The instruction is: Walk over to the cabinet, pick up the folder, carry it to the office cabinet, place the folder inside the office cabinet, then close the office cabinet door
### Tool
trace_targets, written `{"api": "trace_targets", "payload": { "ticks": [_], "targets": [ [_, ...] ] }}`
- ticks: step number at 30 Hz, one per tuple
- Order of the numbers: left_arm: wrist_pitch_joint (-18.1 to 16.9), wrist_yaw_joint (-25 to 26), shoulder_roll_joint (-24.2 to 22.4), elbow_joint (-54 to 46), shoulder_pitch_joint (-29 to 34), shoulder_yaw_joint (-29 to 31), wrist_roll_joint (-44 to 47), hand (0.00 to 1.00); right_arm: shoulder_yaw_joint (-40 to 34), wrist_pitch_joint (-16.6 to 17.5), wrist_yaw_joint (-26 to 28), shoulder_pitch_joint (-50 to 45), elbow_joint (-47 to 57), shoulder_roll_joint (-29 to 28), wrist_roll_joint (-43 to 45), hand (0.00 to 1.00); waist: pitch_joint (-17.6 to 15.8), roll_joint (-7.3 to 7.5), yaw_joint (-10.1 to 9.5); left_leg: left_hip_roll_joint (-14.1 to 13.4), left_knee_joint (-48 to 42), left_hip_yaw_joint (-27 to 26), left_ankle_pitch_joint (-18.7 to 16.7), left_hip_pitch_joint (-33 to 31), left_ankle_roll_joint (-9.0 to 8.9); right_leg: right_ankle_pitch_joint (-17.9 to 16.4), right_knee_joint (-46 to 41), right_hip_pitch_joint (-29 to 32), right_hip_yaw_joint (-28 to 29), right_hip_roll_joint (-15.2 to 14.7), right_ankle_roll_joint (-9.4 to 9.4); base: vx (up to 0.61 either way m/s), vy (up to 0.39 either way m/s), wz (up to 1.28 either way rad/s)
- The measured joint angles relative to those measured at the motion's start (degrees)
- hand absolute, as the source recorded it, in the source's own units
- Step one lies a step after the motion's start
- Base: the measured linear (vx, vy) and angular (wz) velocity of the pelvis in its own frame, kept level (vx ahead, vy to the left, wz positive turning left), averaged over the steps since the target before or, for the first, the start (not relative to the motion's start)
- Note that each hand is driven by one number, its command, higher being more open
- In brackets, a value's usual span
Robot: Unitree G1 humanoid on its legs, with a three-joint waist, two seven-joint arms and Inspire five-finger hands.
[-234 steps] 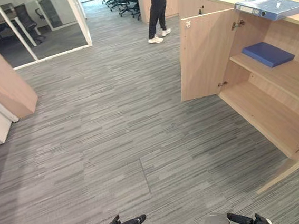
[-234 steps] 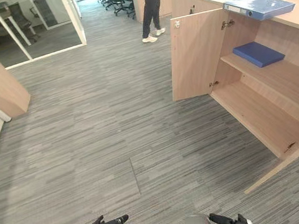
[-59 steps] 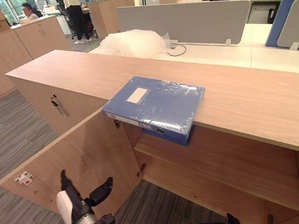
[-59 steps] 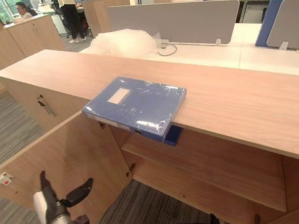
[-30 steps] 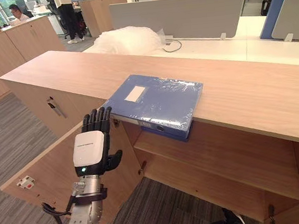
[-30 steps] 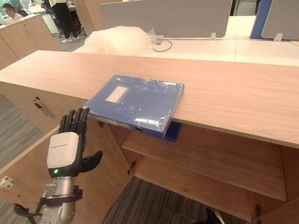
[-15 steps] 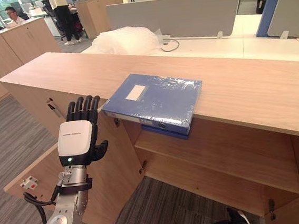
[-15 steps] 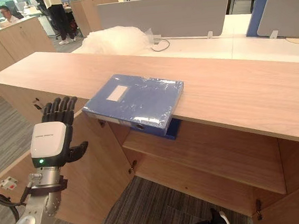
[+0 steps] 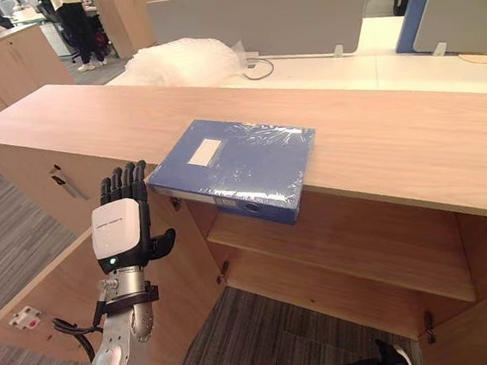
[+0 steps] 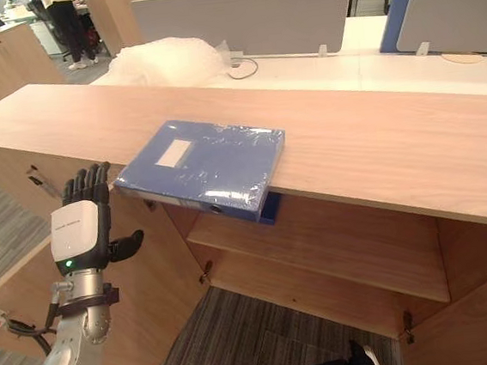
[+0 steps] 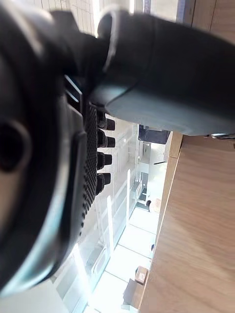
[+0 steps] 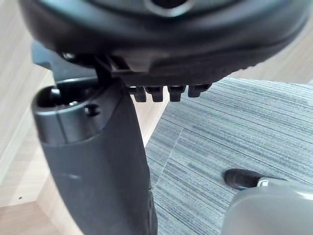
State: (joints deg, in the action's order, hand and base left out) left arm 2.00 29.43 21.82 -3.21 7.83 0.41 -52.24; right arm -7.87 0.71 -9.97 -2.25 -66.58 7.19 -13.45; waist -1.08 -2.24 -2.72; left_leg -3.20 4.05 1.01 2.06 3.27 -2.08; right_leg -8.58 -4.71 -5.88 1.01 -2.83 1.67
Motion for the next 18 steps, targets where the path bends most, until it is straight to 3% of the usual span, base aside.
{"api": "trace_targets", "payload": {
  "ticks": [18],
  "targets": [
    [0.7,0.1,-0.5,3.5,-7.7,-4.8,0.5,1.0,-1.8,-0.5,-0.3,-2.1,0.7,0.3,0.0,1.0,1.2,-0.74,1.77,0.1,0.0,-2.1,-0.1,-0.2,0.16,2.1,1.1,1.9,4.4,-0.2,0.81,-0.03,0.018,-0.12]
  ]
}}
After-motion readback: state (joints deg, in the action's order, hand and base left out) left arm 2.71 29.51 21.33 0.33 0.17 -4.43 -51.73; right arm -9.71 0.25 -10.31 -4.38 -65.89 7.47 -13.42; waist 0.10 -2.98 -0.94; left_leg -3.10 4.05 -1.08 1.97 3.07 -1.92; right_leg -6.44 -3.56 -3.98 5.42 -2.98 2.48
